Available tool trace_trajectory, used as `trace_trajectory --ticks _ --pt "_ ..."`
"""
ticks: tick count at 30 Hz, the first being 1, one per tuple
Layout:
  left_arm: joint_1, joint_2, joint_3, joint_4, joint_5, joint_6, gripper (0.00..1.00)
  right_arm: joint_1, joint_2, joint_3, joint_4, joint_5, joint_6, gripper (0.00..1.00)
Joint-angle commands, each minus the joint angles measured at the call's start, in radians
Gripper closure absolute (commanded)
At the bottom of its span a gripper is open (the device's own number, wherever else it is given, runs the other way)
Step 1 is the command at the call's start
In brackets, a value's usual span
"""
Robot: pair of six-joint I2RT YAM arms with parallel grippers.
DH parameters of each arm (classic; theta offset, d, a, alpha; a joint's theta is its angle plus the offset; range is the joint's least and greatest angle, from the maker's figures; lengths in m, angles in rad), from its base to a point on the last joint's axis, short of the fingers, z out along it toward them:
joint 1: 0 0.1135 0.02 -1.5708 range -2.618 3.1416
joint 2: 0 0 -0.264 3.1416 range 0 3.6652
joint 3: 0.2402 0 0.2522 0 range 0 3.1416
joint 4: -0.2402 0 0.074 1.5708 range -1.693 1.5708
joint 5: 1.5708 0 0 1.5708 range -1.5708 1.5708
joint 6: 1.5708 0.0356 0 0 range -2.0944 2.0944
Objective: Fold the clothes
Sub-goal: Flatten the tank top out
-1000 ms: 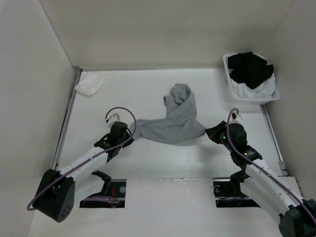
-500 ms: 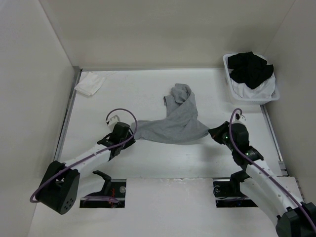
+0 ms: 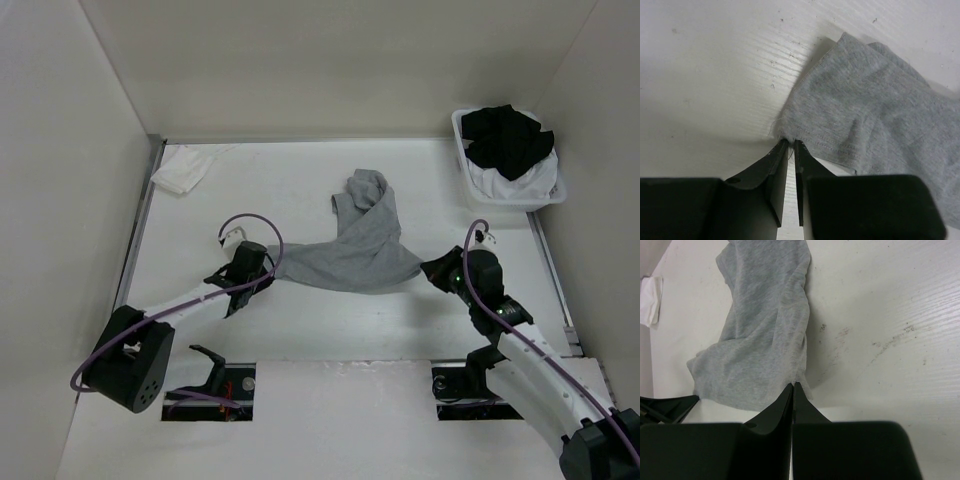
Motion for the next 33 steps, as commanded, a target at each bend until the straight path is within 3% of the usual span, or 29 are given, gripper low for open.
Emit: trace_trajectory --ticks 1,7,15,19,23,28,33 --pt "0.017 0.01 0.0 0.007 -0.014 0.037 0.91 0.007 -0.018 -0.008 0.039 -0.011 -0.011 1.0" --pt "0.023 -0.074 0.029 -0.006 -0.014 0.068 0.99 0.015 -0.025 -0.006 0.036 -0.011 -0.014 1.0" --pt "0.015 -0.468 0.153 -0.238 -0.03 0.088 1.0 0.103 -0.171 0.121 -0.136 0.05 -0.025 1.0" --pt "0.017 -0.662 0.351 -0.387 -0.065 0.126 1.0 0.224 -0.245 0.355 -0.312 0.189 -0.06 1.0" --pt "0.0 -0.725 0.587 -0.422 -0.073 0.163 1.0 0.376 -0.222 0.688 -0.45 0.37 -0.127 1.0" --pt "0.005 -0.682 0.868 -0.391 -0.059 0.21 1.0 0.595 -0.082 1.128 -0.522 0.547 -0.251 1.0" --pt "-0.006 -0.56 1.017 -0.35 -0.047 0.236 1.0 0.717 0.102 1.374 -0.515 0.624 -0.383 1.0"
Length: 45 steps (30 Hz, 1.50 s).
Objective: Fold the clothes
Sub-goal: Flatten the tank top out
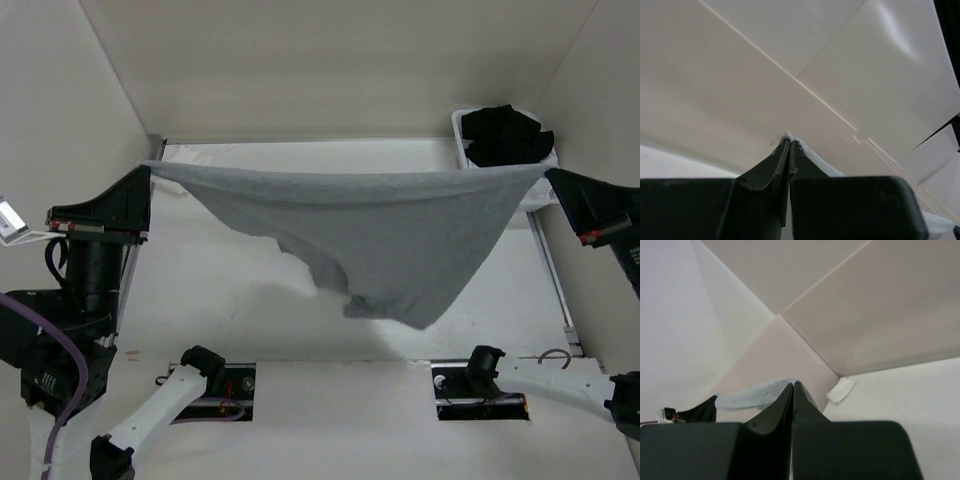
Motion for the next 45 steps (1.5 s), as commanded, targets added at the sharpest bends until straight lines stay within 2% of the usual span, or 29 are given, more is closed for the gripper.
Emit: trace_trajectory --ticks 1,4,8,11,16,19,23,25,28,31,34,38,41,45 --pt "-0.009 0.126 0.026 0.021 -0.003 0.048 1.0 0.034 0.166 0.074 -0.041 0.111 -0.163 1.0" --pt "0.024 0.245 -0.01 0.07 -0.037 0.07 1.0 -0.114 0.289 0.103 -0.008 0.035 -0.198 1.0" --pt "0.186 0.498 -0.056 0.136 0.031 0.021 1.0 -0.519 0.487 0.046 0.098 -0.386 -0.079 1.0" --pt "0.274 0.672 0.003 0.178 0.111 -0.024 1.0 -0.689 0.675 0.101 0.169 -0.59 0.004 1.0" --pt "0.349 0.891 0.331 0.121 0.171 -0.031 1.0 -0.745 0.959 0.49 0.094 -0.655 0.026 1.0" --pt "0.383 0.961 0.529 0.083 0.211 -0.042 1.0 -0.753 1.055 0.73 0.04 -0.668 0.044 1.0" --pt "0.441 0.993 0.69 0.066 0.251 -0.051 1.0 -0.759 1.147 1.037 -0.03 -0.696 0.09 1.0" --pt "0.472 0.998 0.741 0.067 0.275 -0.056 1.0 -0.777 1.155 1.092 -0.026 -0.72 0.136 1.0" --pt "0.512 0.999 0.784 0.058 0.3 -0.059 1.0 -0.817 1.119 1.053 -0.026 -0.771 0.185 1.0" --pt "0.523 0.95 0.702 0.072 0.296 -0.053 1.0 -0.826 1.023 0.866 -0.023 -0.771 0.161 1.0" --pt "0.494 0.858 0.497 0.125 0.274 -0.041 1.0 -0.825 0.862 0.544 0.038 -0.738 0.115 1.0" --pt "0.428 0.655 0.09 0.219 0.196 -0.03 1.0 -0.77 0.563 -0.021 0.192 -0.656 0.078 1.0" --pt "0.365 0.429 -0.261 0.254 0.109 -0.01 1.0 -0.686 0.309 -0.471 0.291 -0.59 0.082 1.0" --pt "0.273 0.058 -0.672 0.163 0.012 -0.004 1.0 -0.497 -0.025 -0.937 0.309 -0.497 0.166 1.0"
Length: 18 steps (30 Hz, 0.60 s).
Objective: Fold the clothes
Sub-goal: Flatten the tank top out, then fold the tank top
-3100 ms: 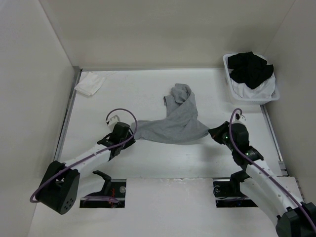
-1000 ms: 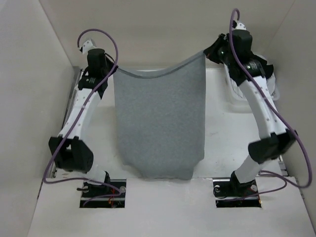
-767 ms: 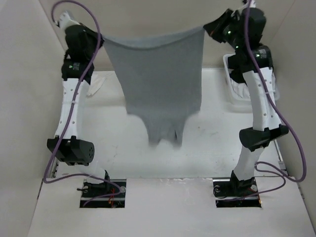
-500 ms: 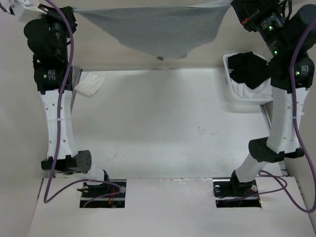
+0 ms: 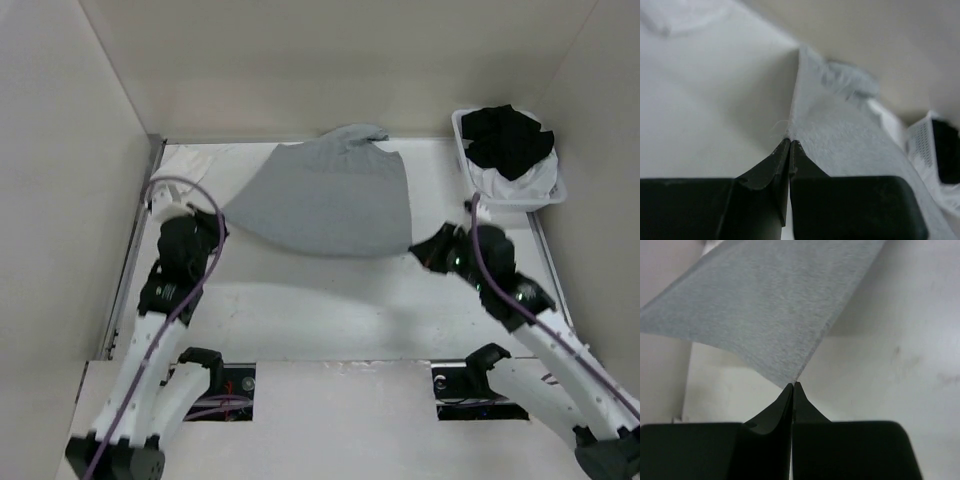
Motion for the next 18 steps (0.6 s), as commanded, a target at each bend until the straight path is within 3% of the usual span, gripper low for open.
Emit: trace_trajectory --ticks 1,5,8,10,13,15,18 --pt "-0.049 -0.322 -0.199 -0.053 -0.122 0.018 1.0 0.141 -0.274 -0.226 0.09 0.113 0.064 1.0" --pt "-0.109 -0.656 -0.342 -0.401 -0.112 -0.105 1.0 0.373 -0.561 -0.445 -0.119 0.189 0.248 1.0" --pt "-0.199 -0.732 -0.317 -0.5 -0.118 -0.212 1.0 0.611 -0.706 -0.5 -0.267 0.302 0.417 1.0" --pt "-0.234 -0.724 -0.284 -0.535 -0.15 -0.237 1.0 0.785 -0.715 -0.494 -0.316 0.413 0.509 1.0" --pt "-0.245 -0.691 -0.274 -0.523 -0.202 -0.232 1.0 0.98 -0.599 -0.456 -0.33 0.577 0.584 1.0" --pt "-0.242 -0.636 -0.312 -0.446 -0.214 -0.223 1.0 1.019 -0.467 -0.401 -0.312 0.674 0.549 1.0" --pt "-0.228 -0.421 -0.352 -0.2 -0.213 -0.19 1.0 0.79 -0.278 -0.312 -0.232 0.653 0.357 1.0"
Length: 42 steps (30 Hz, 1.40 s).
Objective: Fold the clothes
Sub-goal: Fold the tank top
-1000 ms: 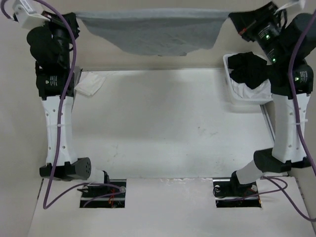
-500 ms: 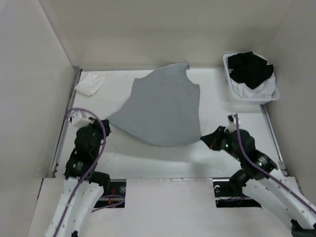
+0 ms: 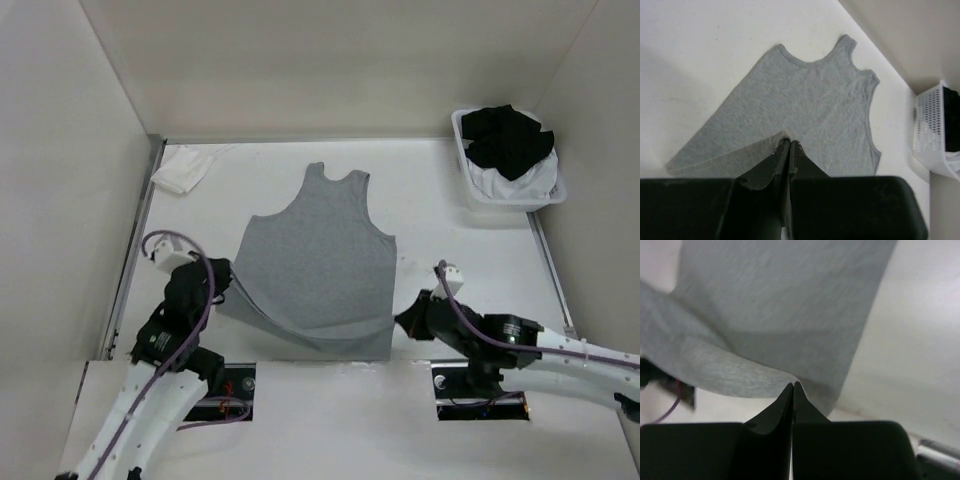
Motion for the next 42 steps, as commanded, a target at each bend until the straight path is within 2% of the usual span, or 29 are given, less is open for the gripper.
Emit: trace_trajectory --ticks 1,4,6,8,10,16,17,19,20,21,23,26,27,31,33,34,36,39,42 --pt "0.018 0.258 -0.022 0.31 -0.03 0.024 1.0 -0.265 0.151 0.115 0.15 0.067 -0.19 1.0" --pt "0.068 0.565 0.053 0.555 -0.01 0.061 1.0 -0.624 0.296 0.13 0.469 -0.239 -0.411 1.0" --pt "0.117 0.758 0.149 0.662 0.022 0.067 1.0 -0.851 0.444 0.196 0.589 -0.423 -0.45 1.0" --pt "0.168 0.939 0.281 0.719 0.056 0.064 1.0 -1.004 0.604 0.302 0.658 -0.531 -0.466 1.0" --pt "0.189 1.111 0.442 0.729 0.08 0.068 1.0 -1.089 0.756 0.432 0.68 -0.586 -0.478 1.0" --pt "0.216 1.525 0.922 0.643 0.13 0.105 0.97 -1.229 1.142 0.817 0.654 -0.66 -0.444 1.0" --pt "0.217 1.593 1.002 0.615 0.148 0.119 0.94 -1.234 1.205 0.875 0.653 -0.66 -0.432 0.97" --pt "0.232 1.705 1.129 0.546 0.185 0.131 0.79 -1.234 1.326 0.983 0.637 -0.672 -0.412 0.79" --pt "0.24 1.728 1.147 0.526 0.189 0.125 0.73 -1.234 1.369 1.017 0.619 -0.674 -0.407 0.71" --pt "0.249 1.726 1.132 0.521 0.189 0.117 0.69 -1.234 1.394 1.026 0.607 -0.666 -0.406 0.66" --pt "0.254 1.645 0.994 0.57 0.182 0.105 0.66 -1.222 1.376 0.956 0.613 -0.648 -0.416 0.63" --pt "0.234 1.421 0.614 0.756 0.134 0.097 0.67 -1.168 1.234 0.696 0.732 -0.584 -0.418 0.64" --pt "0.223 1.334 0.479 0.814 0.105 0.081 0.67 -1.145 1.171 0.589 0.787 -0.568 -0.412 0.67" --pt "0.208 1.063 0.06 0.929 0.088 0.002 0.67 -1.03 0.919 0.228 0.933 -0.512 -0.366 0.98" --pt "0.217 0.979 -0.048 0.926 0.128 -0.002 0.66 -0.978 0.815 0.097 0.953 -0.479 -0.34 1.0" --pt "0.237 0.925 -0.112 0.936 0.163 -0.002 0.63 -0.959 0.78 0.056 0.955 -0.467 -0.329 1.0" --pt "0.266 0.876 -0.183 0.949 0.224 -0.011 0.57 -0.927 0.691 -0.036 0.941 -0.438 -0.312 0.96" --pt "0.3 0.886 -0.22 0.988 0.307 -0.007 0.55 -0.916 0.595 -0.119 0.906 -0.416 -0.279 0.74" --pt "0.318 0.963 -0.217 1.018 0.347 -0.011 0.55 -0.933 0.574 -0.164 0.901 -0.427 -0.259 0.64"
